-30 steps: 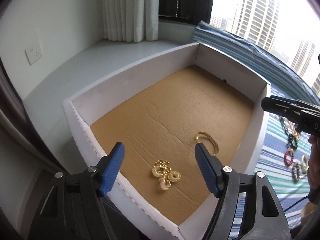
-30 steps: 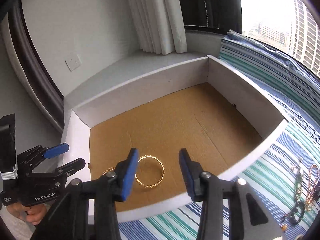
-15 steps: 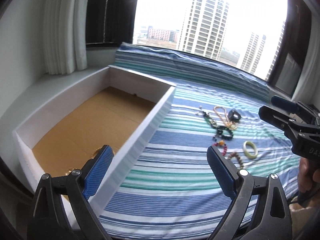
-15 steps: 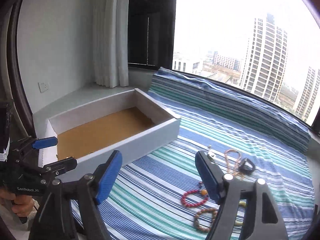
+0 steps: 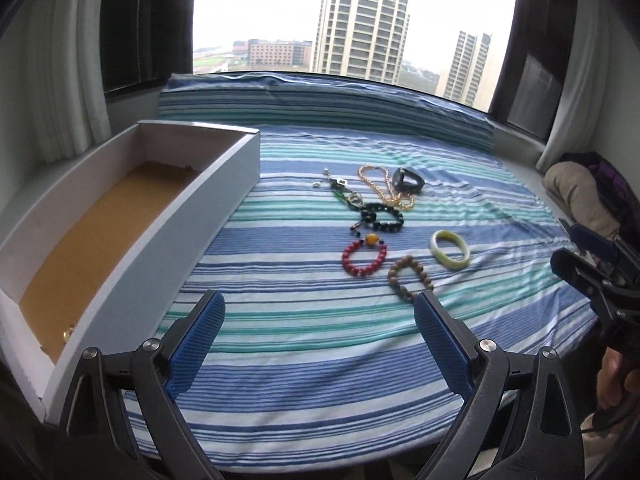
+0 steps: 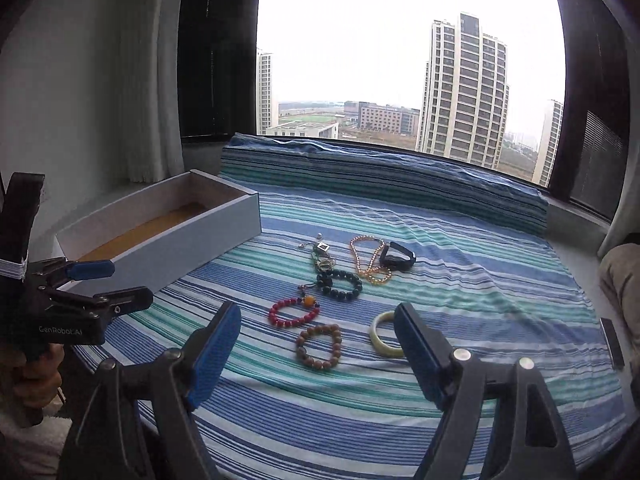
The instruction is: Organize jewelry
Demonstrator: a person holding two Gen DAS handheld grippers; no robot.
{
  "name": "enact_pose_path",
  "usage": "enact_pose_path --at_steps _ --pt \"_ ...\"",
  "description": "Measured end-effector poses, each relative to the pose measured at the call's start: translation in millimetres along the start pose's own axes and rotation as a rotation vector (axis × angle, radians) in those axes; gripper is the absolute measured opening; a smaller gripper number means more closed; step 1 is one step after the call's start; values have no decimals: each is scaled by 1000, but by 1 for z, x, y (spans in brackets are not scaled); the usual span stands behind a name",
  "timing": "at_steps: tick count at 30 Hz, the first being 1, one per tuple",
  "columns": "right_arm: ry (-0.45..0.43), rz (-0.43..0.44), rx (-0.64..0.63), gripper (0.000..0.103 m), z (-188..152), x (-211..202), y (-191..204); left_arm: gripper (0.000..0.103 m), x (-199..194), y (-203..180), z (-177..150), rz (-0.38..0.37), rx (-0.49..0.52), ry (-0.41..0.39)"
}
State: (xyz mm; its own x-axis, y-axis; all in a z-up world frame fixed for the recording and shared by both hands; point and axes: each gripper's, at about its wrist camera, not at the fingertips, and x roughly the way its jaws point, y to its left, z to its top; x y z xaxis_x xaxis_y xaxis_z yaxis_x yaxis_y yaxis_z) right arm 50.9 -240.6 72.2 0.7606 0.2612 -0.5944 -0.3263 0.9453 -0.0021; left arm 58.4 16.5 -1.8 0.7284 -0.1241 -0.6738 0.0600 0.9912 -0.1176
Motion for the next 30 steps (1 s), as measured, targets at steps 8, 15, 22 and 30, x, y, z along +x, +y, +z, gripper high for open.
enact_pose_path --at_steps 8,15,22,30 --pt "96 -74 79 81 -43 0 -24 97 15 -18 -10 -20 31 44" --pt "121 -88 100 81 -57 0 -36 97 20 -22 -16 2 37 68" --pt "157 -89 126 80 -66 5 -44 97 29 -18 -20 11 21 97" --pt "172 -76 130 81 -68 5 -43 97 34 -26 -19 24 47 114"
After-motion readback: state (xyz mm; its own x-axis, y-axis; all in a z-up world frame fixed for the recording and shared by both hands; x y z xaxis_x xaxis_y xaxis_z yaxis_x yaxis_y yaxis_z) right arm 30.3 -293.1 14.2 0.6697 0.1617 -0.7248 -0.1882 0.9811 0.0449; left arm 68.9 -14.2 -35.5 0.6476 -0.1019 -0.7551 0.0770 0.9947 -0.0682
